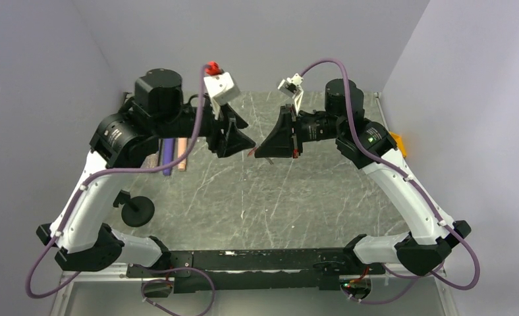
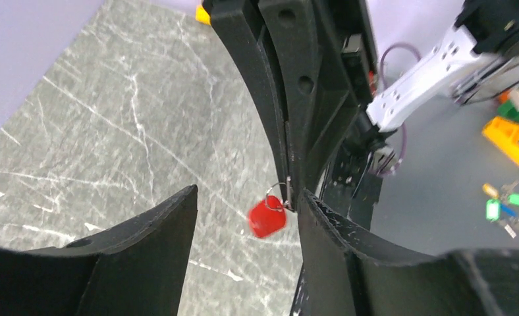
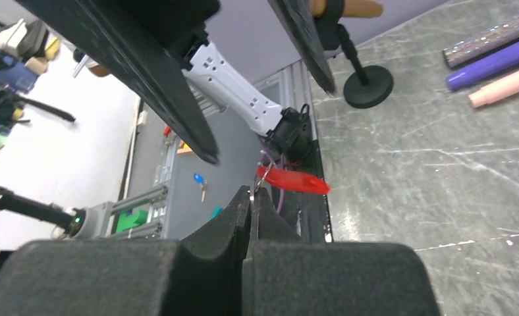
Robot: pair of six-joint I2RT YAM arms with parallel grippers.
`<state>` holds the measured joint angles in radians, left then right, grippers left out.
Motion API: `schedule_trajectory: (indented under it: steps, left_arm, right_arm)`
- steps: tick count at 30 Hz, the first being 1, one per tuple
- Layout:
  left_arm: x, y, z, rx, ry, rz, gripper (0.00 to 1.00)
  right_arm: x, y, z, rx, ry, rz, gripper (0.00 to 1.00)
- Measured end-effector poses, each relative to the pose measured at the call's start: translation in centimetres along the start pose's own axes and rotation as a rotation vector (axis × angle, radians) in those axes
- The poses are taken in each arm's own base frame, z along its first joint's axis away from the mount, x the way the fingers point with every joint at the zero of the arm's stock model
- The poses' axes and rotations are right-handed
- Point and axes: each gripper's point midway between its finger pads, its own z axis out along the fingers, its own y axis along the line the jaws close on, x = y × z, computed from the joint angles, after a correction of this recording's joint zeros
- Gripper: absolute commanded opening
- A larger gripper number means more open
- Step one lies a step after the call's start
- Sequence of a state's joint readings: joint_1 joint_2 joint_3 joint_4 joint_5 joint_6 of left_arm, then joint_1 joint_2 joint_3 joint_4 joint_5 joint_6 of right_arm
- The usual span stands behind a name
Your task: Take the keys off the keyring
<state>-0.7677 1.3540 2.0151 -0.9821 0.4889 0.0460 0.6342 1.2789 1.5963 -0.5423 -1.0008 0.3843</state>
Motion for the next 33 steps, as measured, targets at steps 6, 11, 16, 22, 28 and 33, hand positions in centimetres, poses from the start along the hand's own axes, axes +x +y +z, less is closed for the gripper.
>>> schedule_trajectory:
  steps: [6, 11, 16, 22, 28, 33]
  left_arm:
    - [-3.0, 0.2, -3.0, 0.008, -0.162, -0.057, 0.6]
    - [-4.8, -0.8, -5.2, 0.065, -0.288, -0.083, 0.54]
    - [-5.3, -0.9, -5.4, 0.145, -0.352, -0.126, 0.53]
    - [-4.7, -0.3, -4.3, 0.233, -0.36, -0.207, 0.5]
    - [-4.9, -1.0, -4.0, 0.312, -0.372, -0.234, 0.48]
    - [-4.9, -1.4, -3.8, 0.379, -0.387, -0.257, 0.48]
  right_arm:
    - [-0.9, -0.9, 0.1, 0.05, -0.038, -0.022, 0.0]
    - [-1.8, -1.1, 0.1, 0.065, -0.071, -0.04, 0.0]
    - [-3.0, -0.1, 0.0, 0.04, -0.113, -0.064, 0.0]
    - [-4.4, 1.6, -0.3, -0.011, -0.164, -0.099, 0.0]
    - [-5.3, 2.9, -0.6, -0.05, -0.201, -0.119, 0.0]
    - [-5.4, 3.3, -0.6, -0.07, -0.203, -0.121, 0.0]
